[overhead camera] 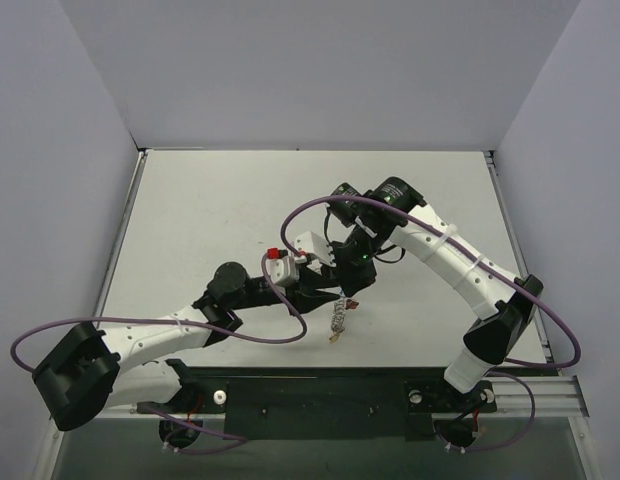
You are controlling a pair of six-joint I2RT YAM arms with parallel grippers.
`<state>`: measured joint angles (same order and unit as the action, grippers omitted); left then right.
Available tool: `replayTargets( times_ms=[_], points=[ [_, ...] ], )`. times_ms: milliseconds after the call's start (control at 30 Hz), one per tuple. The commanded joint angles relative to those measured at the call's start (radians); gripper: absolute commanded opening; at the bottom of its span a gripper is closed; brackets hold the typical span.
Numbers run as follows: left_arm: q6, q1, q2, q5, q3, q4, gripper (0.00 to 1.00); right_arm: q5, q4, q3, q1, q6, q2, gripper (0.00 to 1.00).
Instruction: Put the keys on the keyring
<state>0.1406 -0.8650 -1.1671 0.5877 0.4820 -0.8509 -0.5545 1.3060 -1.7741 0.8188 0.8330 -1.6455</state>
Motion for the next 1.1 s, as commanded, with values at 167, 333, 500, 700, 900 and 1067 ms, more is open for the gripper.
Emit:
replayTargets(
  times_ms=[167,333,500,700,900,1067],
  points=[
    [-0.003,-0.017,-0.043,-0.009,0.053,-0.049,0.38,-0.038,0.019,0.011,0.000,-0.047,0.050,0.00],
    [-0.006,-0.017,-0.032,-0.037,0.017,-0.082,0.38,-0.061,-0.005,0.019,-0.020,-0.064,0.067,0.00],
    [0.005,-0.014,-0.014,-0.061,-0.023,-0.141,0.38,-0.068,-0.013,0.027,-0.021,-0.066,0.076,0.00],
    [0.042,0.001,0.023,-0.062,-0.056,-0.185,0.43,-0.076,-0.013,0.039,-0.023,-0.066,0.084,0.00],
    [0.085,0.004,0.008,-0.017,-0.036,-0.198,0.43,-0.084,-0.016,0.045,-0.024,-0.066,0.082,0.00],
    [0.108,0.001,-0.026,0.014,-0.017,-0.208,0.42,-0.084,-0.017,0.045,-0.023,-0.066,0.081,0.00]
  ],
)
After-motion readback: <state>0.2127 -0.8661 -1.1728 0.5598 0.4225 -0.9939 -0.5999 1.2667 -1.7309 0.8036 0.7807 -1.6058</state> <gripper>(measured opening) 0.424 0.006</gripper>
